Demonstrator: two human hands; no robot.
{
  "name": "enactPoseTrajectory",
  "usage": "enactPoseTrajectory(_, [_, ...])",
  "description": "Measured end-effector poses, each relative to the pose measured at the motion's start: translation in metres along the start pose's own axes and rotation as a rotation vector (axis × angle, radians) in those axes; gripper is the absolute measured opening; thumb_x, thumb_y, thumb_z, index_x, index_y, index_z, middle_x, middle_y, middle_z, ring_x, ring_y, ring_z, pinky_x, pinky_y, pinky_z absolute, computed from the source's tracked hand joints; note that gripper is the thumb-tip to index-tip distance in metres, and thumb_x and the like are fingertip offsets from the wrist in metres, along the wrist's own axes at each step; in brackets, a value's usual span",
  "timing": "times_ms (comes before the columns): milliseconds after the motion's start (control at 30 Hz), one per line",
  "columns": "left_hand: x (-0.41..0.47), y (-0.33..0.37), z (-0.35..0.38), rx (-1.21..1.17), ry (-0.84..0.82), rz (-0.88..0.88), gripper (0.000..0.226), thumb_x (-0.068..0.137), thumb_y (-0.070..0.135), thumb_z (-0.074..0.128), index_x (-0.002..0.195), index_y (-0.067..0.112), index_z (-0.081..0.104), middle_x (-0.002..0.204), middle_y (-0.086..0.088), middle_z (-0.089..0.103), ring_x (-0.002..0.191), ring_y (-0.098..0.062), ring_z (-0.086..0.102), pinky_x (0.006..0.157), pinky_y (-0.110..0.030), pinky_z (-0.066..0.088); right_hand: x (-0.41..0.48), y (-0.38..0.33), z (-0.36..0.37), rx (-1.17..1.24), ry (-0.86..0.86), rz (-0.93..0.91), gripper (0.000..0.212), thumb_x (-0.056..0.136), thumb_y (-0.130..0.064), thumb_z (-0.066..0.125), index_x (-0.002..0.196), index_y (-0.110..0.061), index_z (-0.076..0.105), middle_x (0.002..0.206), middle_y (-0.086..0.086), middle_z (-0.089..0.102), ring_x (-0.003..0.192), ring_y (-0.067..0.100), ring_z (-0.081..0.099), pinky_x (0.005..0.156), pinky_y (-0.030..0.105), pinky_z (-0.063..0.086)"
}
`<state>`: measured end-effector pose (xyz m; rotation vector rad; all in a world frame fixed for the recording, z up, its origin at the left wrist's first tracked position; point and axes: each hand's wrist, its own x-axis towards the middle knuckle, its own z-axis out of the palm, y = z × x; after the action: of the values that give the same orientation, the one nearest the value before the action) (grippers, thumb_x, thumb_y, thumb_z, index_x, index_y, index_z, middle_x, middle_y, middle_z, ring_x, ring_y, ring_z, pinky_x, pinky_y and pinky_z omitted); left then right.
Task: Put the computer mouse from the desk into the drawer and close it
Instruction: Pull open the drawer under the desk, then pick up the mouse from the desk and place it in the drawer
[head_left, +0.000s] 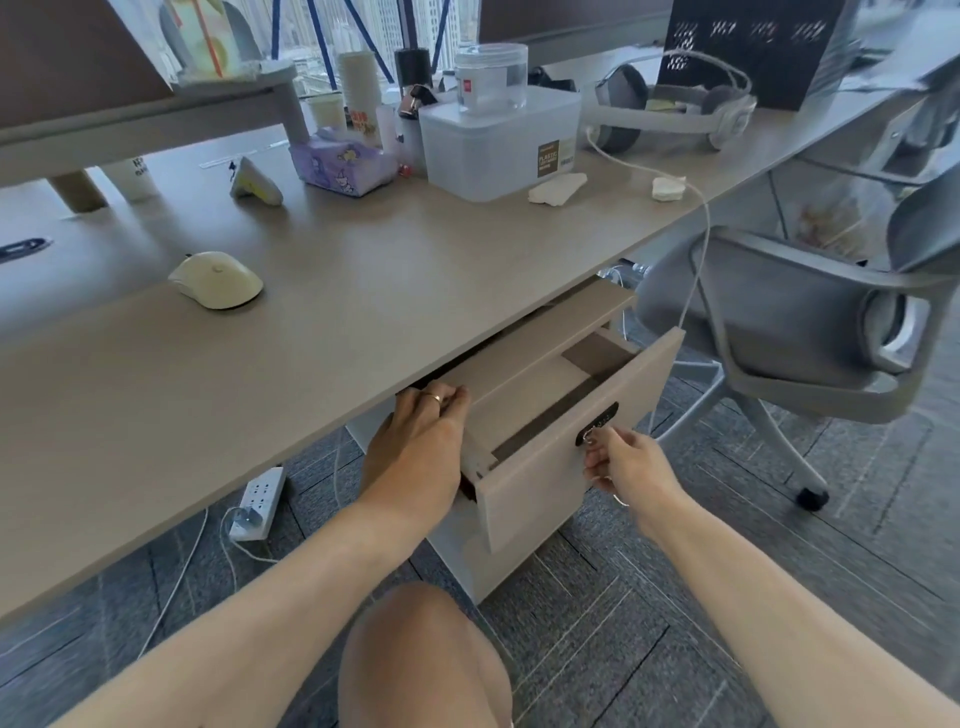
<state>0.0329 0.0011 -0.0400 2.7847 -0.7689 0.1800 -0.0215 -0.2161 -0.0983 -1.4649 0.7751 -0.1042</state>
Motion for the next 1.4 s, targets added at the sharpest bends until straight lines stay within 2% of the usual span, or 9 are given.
enactPoseTrajectory(167, [-0.002,0.001,0.005,0.018,-0.006,-0.007,0.069,0.080,-0.012,0.048,0.143,0.016,0.044,0.145,0.002,0.040,0.124,-0.024,0.035,0.081,-0.033,0.049,-0.036,0.018,-0.040,0.009,0.031,-0.008,0.026,0.100,-0.017,0.047,0.081,-0.008,0.062,0.070,0.008,0.059,0.063,0.022,0.057,0.063,0.033,0.046])
enactPoseTrajectory(467, [-0.014,0.015,0.016,0.010,-0.035,-0.059,0.060,0.101,0.018,0.043,0.155,0.008,0.020,0.159,-0.011,0.024,0.144,-0.026,0.018,0.097,-0.043,0.049,-0.078,0.050,-0.099,-0.042,0.090,-0.044,0.027,0.100,-0.016,0.044,0.088,-0.002,0.064,0.073,0.010,0.062,0.065,0.022,0.058,0.069,0.040,0.047])
enactPoseTrajectory(767, [-0.017,0.029,0.010,-0.004,-0.112,-0.127,0.072,0.101,0.032,0.045,0.158,0.006,0.010,0.166,-0.012,0.012,0.152,-0.027,0.006,0.112,-0.046,0.036,-0.091,0.057,-0.115,-0.048,0.113,-0.027,0.028,0.102,-0.021,0.044,0.087,-0.006,0.064,0.076,0.010,0.064,0.069,0.022,0.060,0.070,0.038,0.050])
enactPoseTrajectory(933, [-0.012,0.031,-0.005,-0.008,-0.190,-0.131,0.073,0.098,0.034,0.047,0.157,0.006,0.014,0.166,-0.011,0.014,0.151,-0.025,0.010,0.114,-0.043,0.032,-0.095,0.055,-0.120,-0.124,0.076,0.025,0.027,0.102,-0.031,0.042,0.103,-0.011,0.061,0.090,0.008,0.068,0.077,0.023,0.063,0.077,0.041,0.053])
enactPoseTrajectory(1000, [-0.014,0.035,-0.018,-0.003,-0.234,-0.090,0.070,0.097,0.036,0.048,0.155,0.007,0.022,0.164,-0.011,0.020,0.149,-0.027,0.018,0.114,-0.043,0.032,-0.104,0.046,-0.124,-0.290,0.145,-0.061,0.030,0.101,-0.043,0.042,0.114,-0.019,0.053,0.105,0.003,0.066,0.091,0.021,0.063,0.083,0.044,0.053])
enactPoseTrajectory(1067, [-0.019,0.042,-0.037,-0.002,-0.210,0.038,0.068,0.097,0.042,0.050,0.154,0.013,0.028,0.161,-0.007,0.026,0.146,-0.025,0.025,0.111,-0.046,0.038,-0.115,0.027,-0.126,-0.436,0.252,-0.280,0.036,0.098,-0.050,0.044,0.122,-0.023,0.046,0.114,-0.001,0.058,0.099,0.017,0.057,0.082,0.037,0.045])
enactPoseTrajectory(1200, [-0.020,0.047,-0.095,-0.075,0.039,0.307,0.066,0.095,0.044,0.058,0.152,0.019,0.036,0.153,-0.001,0.042,0.137,-0.022,0.039,0.110,-0.042,0.040,-0.129,-0.028,-0.104,-0.741,0.275,-0.704,0.045,0.094,-0.052,0.048,0.130,-0.025,0.042,0.116,-0.006,0.048,0.108,0.014,0.045,0.090,0.035,0.040])
enactPoseTrajectory(1300, [-0.009,0.020,-0.133,-0.090,0.143,0.262,0.065,0.095,0.040,0.061,0.151,0.014,0.040,0.152,-0.008,0.044,0.139,-0.027,0.037,0.114,-0.038,0.030,-0.127,-0.063,-0.065,-0.895,0.123,-0.810,0.057,0.095,-0.057,0.044,0.141,-0.026,0.037,0.135,-0.004,0.048,0.127,0.015,0.042,0.105,0.039,0.037])
enactPoseTrajectory(1400, [-0.005,-0.038,-0.155,-0.005,0.086,0.051,0.068,0.096,0.047,0.054,0.154,0.017,0.034,0.160,-0.005,0.033,0.146,-0.026,0.028,0.117,-0.038,0.023,-0.125,-0.090,-0.013,-0.972,-0.025,-0.916,0.063,0.096,-0.060,0.037,0.148,-0.024,0.034,0.148,-0.002,0.044,0.138,0.017,0.037,0.113,0.040,0.034])
